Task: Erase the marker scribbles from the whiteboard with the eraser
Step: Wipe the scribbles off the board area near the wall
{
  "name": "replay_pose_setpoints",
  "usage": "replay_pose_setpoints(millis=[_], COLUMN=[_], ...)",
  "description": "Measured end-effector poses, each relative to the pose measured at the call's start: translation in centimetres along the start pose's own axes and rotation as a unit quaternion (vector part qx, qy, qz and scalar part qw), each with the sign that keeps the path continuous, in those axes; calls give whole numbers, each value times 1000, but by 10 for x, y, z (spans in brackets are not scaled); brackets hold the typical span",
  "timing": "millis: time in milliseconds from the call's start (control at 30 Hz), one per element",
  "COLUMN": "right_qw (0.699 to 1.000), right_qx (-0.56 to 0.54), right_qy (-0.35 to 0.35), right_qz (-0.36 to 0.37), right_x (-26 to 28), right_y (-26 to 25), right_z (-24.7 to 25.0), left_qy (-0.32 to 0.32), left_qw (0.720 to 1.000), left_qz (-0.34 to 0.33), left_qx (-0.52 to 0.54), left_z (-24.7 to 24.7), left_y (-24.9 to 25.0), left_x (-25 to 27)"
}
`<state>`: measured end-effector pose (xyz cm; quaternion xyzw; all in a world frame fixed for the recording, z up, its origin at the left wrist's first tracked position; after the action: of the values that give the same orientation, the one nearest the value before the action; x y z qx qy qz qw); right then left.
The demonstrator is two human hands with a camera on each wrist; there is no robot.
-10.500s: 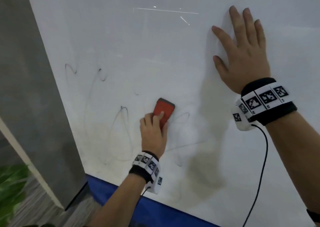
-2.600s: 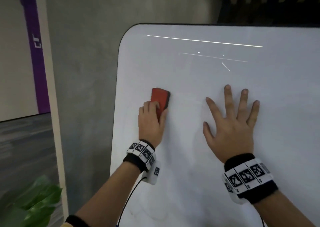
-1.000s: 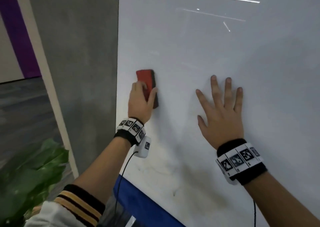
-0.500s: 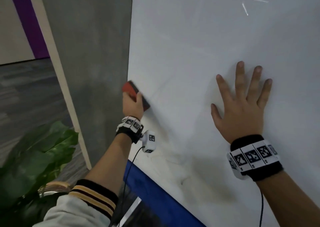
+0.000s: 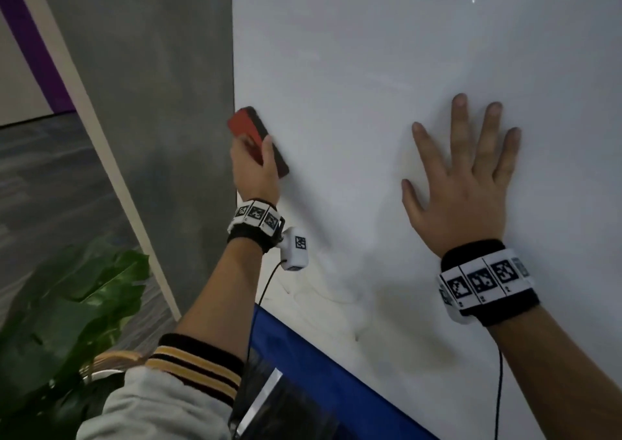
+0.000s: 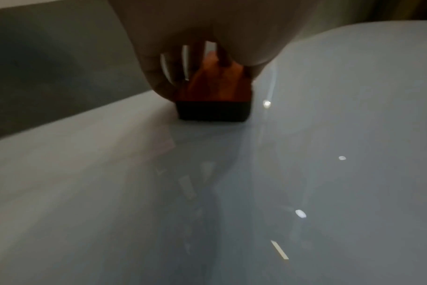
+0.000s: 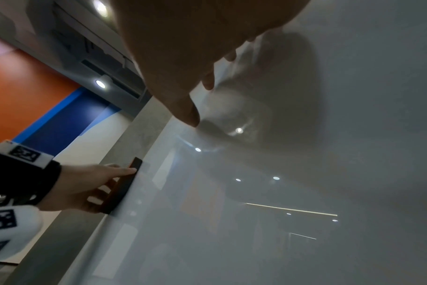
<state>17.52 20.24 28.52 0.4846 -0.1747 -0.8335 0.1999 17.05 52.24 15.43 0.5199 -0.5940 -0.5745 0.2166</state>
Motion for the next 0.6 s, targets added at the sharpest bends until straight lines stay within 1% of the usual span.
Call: replay_pose_setpoints(millis=[33,67,100,133,167,200,267,300,333,367,400,433,467,500,533,567,600], right_qw=[1000,1000,1000,1000,1000,1000,1000,1000,1000,1000,1000,1000,1000,1000,1000,1000,1000], right_qx=[-3,-5,-7,-9,-11,-12,-9,-7,-6,-4,-1,0,-4,-9,-15,-19,-22], right_qy=[2,2,3,6,10,15,19,16,12,8,3,-2,-4,-5,-4,-6,-9], right_qz=[-6,-12,-16,-18,-17,-15,-10,-7,-4,-1,1,4,5,4,0,-5,-9], right_x=[0,0,-1,-1,0,1,1,2,3,4,4,4,4,4,4,4,5], right_y=[-2,-3,-4,-6,-7,-7,-5,-3,-1,0,1,1,0,-2,-3,-5,-6], right_z=[1,2,3,4,4,5,4,2,1,1,0,0,1,2,4,5,6], left_qy=[-31,-84,-148,-205,-241,-253,-245,-221,-177,-119,-54,3,38,56,58,47,23], left_qw=[999,992,978,957,939,929,925,936,959,982,997,999,991,982,980,984,992], left_qz=[-37,-89,-148,-200,-236,-259,-274,-256,-208,-133,-43,51,131,180,189,167,122], left_qx=[6,5,-12,-40,-66,-82,-99,-97,-81,-55,-28,-12,-9,-19,-29,-34,-29], left_z=[-10,-24,-40,-54,-64,-67,-64,-57,-44,-27,-7,9,21,25,23,15,4], left_y=[14,31,47,57,60,62,61,54,39,16,-14,-45,-71,-85,-86,-77,-60], left_x=[17,42,71,100,122,131,117,98,74,47,25,11,9,15,26,41,61])
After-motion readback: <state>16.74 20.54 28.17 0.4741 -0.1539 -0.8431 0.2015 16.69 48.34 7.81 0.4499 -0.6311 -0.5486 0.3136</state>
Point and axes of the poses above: each hand's wrist, its own x-axis away from the middle knuckle, its own z-axis out of the back of the hand, y = z × x, the point moved 10 cm from there along -x, towards the middle knuckle, and after that the axes turned 15 degrees about x, right-handed, at the moved point
